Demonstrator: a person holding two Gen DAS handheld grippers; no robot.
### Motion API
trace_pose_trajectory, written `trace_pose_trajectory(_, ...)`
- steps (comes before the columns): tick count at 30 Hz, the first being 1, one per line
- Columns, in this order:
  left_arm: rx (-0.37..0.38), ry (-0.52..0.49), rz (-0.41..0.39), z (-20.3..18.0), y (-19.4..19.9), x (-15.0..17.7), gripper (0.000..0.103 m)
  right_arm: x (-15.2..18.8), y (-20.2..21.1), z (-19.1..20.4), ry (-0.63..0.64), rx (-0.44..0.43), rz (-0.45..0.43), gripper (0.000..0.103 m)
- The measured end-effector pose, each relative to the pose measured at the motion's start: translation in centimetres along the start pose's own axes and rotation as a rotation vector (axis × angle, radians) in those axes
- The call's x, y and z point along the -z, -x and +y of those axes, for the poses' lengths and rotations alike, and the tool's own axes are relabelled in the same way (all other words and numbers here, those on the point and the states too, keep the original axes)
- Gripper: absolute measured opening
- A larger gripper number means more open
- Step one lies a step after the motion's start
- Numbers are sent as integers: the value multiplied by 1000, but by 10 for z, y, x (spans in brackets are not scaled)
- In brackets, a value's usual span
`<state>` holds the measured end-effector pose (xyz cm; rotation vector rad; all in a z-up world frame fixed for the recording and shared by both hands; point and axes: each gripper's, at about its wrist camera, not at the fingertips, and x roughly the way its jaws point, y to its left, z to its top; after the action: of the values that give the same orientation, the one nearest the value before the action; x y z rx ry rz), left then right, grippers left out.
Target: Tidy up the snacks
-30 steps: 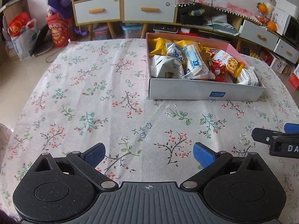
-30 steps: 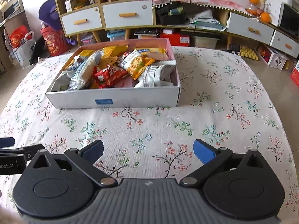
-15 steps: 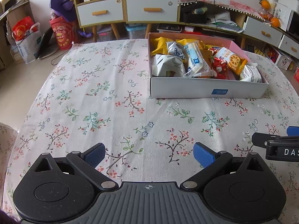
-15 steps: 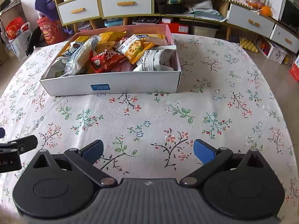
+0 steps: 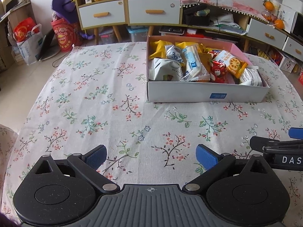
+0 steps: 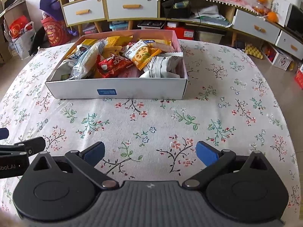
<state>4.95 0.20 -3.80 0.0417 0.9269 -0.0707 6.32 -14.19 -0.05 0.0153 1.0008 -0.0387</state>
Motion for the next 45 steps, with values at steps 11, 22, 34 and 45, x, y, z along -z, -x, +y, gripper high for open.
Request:
trace_pose_trajectory(11,-13,2,7,0,-4,0,101,2,-2,5,23,-6,12,103)
trace_pose_trajectory(22,-21,-1,1,-2,-2,-1,101,2,-1,4,20,-2,10,103)
trace_pose_trajectory(34,-22,-4,1,-3,-3,-1,101,2,-2,4,16,0,9,103)
trace_pose_trajectory(45,-23,-10,-4,-4,-2,-1,101,2,-1,5,13,3,7,103)
